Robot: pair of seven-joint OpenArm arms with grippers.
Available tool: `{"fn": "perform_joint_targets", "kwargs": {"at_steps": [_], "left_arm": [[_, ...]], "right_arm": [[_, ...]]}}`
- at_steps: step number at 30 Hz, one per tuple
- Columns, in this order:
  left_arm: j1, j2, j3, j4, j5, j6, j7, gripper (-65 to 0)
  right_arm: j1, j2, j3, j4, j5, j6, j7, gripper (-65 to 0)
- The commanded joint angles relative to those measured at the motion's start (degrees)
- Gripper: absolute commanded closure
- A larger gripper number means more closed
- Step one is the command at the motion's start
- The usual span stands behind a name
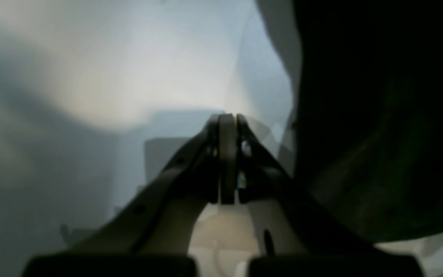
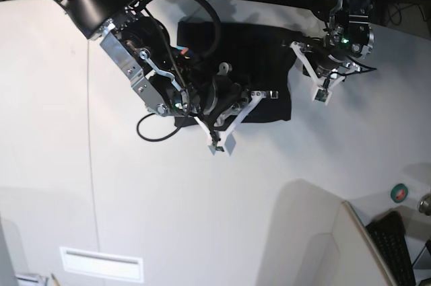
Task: Layout the t-shirt on the table in an organized manner, then fold the t-shirt properly
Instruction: 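Lift the strip end with the right gripper and fold it over toward the left gripper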
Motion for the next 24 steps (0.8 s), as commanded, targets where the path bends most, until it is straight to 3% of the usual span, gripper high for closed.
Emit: {"fn": "perform_joint_targets", "kwargs": {"at_steps": [1, 19, 24], "left_arm": [[0.2, 0.1, 0.5, 0.2, -0.5, -1.0, 0.9, 0.0], [-0.1, 0.2, 0.5, 0.1, -0.5, -0.9, 0.9, 0.0], [-0.1, 0.2, 0.5, 0.1, -0.5, -0.9, 0.9, 0.0]], "right_arm": [[1.1, -0.7, 0.0, 1.5, 0.9, 0.1, -0.4, 0.0], [2.2, -3.7, 0.0, -0.5, 0.9, 0.3, -0.7, 0.0], [3.0, -3.7, -3.5, -1.4, 0.9, 0.3, 0.0, 0.0]]}}
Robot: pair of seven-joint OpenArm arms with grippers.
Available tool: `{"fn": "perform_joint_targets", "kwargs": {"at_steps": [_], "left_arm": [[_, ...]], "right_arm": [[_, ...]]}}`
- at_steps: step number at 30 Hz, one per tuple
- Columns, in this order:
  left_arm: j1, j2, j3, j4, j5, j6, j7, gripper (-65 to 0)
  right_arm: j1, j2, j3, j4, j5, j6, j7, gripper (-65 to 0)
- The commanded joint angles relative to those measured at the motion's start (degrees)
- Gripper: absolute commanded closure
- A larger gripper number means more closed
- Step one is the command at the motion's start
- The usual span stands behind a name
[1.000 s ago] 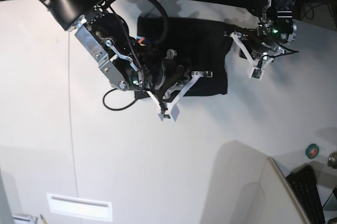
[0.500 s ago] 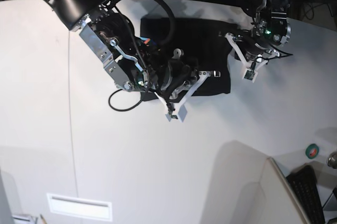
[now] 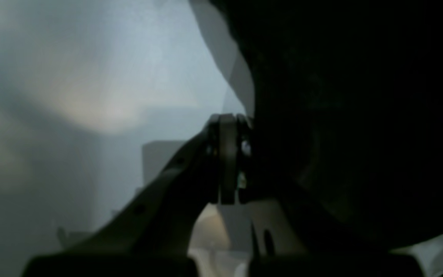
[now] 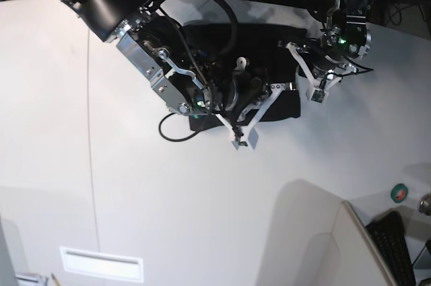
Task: Layout the t-shirt on the table in an organized manner, then fold the t-shirt properly
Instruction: 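Lift the strip end with the right gripper and fold it over toward the left gripper, then flip the folded bundle over with the right gripper, exposing the colourful print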
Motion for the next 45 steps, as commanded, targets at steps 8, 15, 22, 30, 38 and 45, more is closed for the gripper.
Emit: {"fn": "perform_joint_targets", "kwargs": {"at_steps": [8, 15, 22, 30, 38, 45], "left_arm": [[0.6, -0.3, -0.2, 0.6, -0.6, -0.7, 1.4, 0.0], [0.7, -0.3, -6.4, 2.7, -0.7, -1.0, 3.6, 0.0], [4.6, -0.3, -25.5, 15.0, -0.8, -1.1, 11.9, 0.0], [4.5, -0.3, -43.2, 13.3, -0.7, -7.7, 13.6, 0.0], [4.6, -2.4, -46.6, 8.6, -0.7, -9.5, 13.6, 0.0], [4.2, -4.0, -46.7, 6.3, -0.8, -9.5, 13.2, 0.0]], "right_arm": [[1.5, -1.0, 0.2, -1.3, 0.7, 0.3, 3.2, 0.0], [1.2, -1.0, 0.2, -1.3, 0.9, 0.3, 3.2, 0.0], [0.4, -1.1, 0.2, -1.3, 1.0, 0.3, 3.3, -20.3], [0.4, -2.9, 0.1, -2.3, 0.8, 0.4, 3.3, -28.4], [4.6, -3.9, -10.1, -9.2, 0.7, 4.7, 8.7, -27.9], [7.1, -1.4, -17.5, -0.5, 0.8, 5.0, 8.9, -27.3]]}}
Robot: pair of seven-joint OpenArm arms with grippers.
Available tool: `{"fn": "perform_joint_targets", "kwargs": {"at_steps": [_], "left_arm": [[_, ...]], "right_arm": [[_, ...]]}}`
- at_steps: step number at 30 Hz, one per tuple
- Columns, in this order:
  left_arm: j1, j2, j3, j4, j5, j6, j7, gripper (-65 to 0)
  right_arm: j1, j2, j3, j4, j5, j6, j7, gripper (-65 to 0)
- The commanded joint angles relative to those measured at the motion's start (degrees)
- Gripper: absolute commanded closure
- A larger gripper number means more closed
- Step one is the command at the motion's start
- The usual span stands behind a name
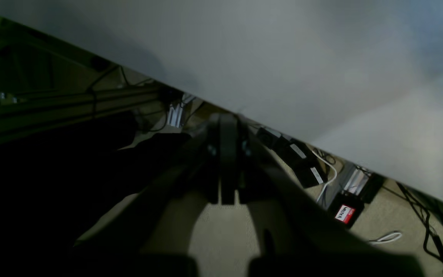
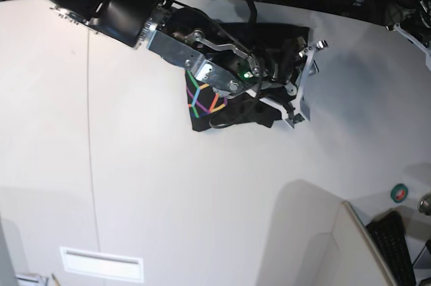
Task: Layout the t-shirt on the table in an organized manner, then fold the t-shirt properly
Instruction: 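Flip the folded bundle over with the right gripper, exposing the colourful print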
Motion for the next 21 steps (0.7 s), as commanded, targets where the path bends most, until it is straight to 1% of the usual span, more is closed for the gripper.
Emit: {"fn": "perform_joint_targets", "kwargs": {"at_steps": [1, 3, 4, 5, 6, 8, 11, 14, 17, 21], "left_arm": [[0.1, -1.6, -0.7, 0.2, 0.1, 0.4, -0.8, 0.0], [0.1, -2.1, -3.5, -0.7, 0.1, 0.4, -0.8, 0.0], [0.0, -2.4, -4.8, -1.0, 0.1, 0.4, -0.9, 0.0], [0.0, -2.4, -5.9, -1.2, 0.1, 0.4, -0.9, 0.0], [-0.1, -2.4, -6.5, -1.3, 0.1, 0.4, -0.9, 0.0], [-0.3, -3.1, -7.2, -1.7, 0.1, 0.4, -0.9, 0.0], [-0.3, -3.2, -7.1, -2.4, 0.1, 0.4, -0.9, 0.0], [-0.4, -3.2, -7.0, -2.4, 0.1, 0.4, -0.9, 0.0], [-0.4, -3.1, -7.0, -2.4, 0.1, 0.4, -0.9, 0.0], [-0.4, -3.1, -7.0, -2.4, 0.1, 0.4, -0.9, 0.0]], "right_arm": [[1.6, 1.2, 0.5, 3.9, -0.2, -0.7, 1.5, -25.2], [1.6, 5.0, 2.1, 7.9, -0.2, -3.4, 1.7, -17.3], [1.4, 7.0, 3.8, 8.3, -0.2, -4.5, 1.7, -11.1], [1.1, 8.7, 5.1, 8.1, -0.2, -4.7, 1.8, -4.7], [0.7, 10.1, 6.4, 7.6, -0.2, -4.5, 1.8, 0.0], [-0.4, 12.5, 8.0, 5.1, -0.2, -4.5, 4.0, 0.0], [-1.3, 14.5, 8.0, 2.0, -0.2, -4.5, 7.7, 0.0], [-2.9, 14.5, 7.8, 1.8, -0.2, -4.5, 7.7, 0.0], [-2.8, 14.2, 3.5, 1.8, -0.2, -4.5, 7.9, 0.0], [-2.7, 12.0, -0.3, 1.7, -0.2, -4.5, 7.8, 0.0]]}}
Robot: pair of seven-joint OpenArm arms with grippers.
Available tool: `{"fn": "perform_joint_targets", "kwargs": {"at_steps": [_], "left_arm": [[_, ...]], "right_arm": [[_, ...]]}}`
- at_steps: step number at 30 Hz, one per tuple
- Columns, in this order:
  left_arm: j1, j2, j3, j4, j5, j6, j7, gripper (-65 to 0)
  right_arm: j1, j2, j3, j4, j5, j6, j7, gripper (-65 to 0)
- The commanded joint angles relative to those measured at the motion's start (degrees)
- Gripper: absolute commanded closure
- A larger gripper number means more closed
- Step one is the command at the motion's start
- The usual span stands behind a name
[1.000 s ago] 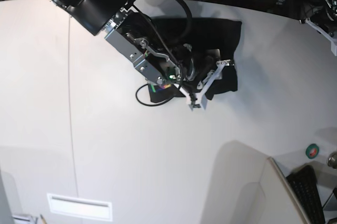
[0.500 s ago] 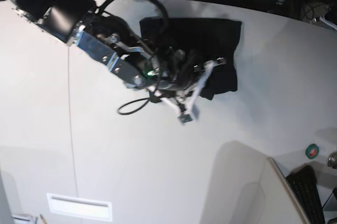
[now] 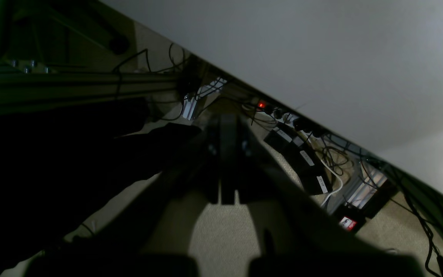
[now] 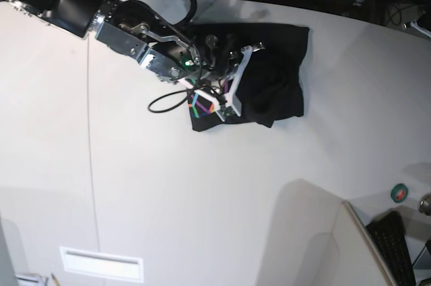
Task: Layout the t-shirt on the table in an organized manner, then fold the t-shirt properly
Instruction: 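Flip the folded bundle over with the right gripper, exposing the colourful print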
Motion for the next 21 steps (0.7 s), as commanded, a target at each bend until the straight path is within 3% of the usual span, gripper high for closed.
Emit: {"fn": "perform_joint_targets", "kwargs": {"at_steps": [1, 11, 13, 18, 21], "left_arm": [[0.1, -1.3, -0.4, 0.8, -0.1, 0.4, -0.6, 0.0], [0.1, -1.6, -0.3, 0.8, -0.1, 0.4, -0.6, 0.0], [0.1, -1.7, -0.5, 0.8, -0.1, 0.4, -0.6, 0.0], [0.1, -1.7, -0.6, 0.8, -0.1, 0.4, -0.7, 0.0], [0.1, -1.7, -0.6, 0.7, 0.0, 0.4, -0.7, 0.0]], "right_arm": [[1.2, -0.9, -0.8, 1.0, -0.2, 0.4, 0.9, 0.0], [11.4, -4.8, -23.3, 2.9, -0.2, 0.2, -0.1, 0.0], [12.5, -4.4, -23.3, 4.4, -0.2, 0.0, -1.6, 0.0], [10.4, -2.9, -13.5, 4.2, -0.2, 0.0, -2.0, 0.0], [10.7, -3.4, -12.0, 0.4, -0.2, 0.0, -2.0, 0.0]]}}
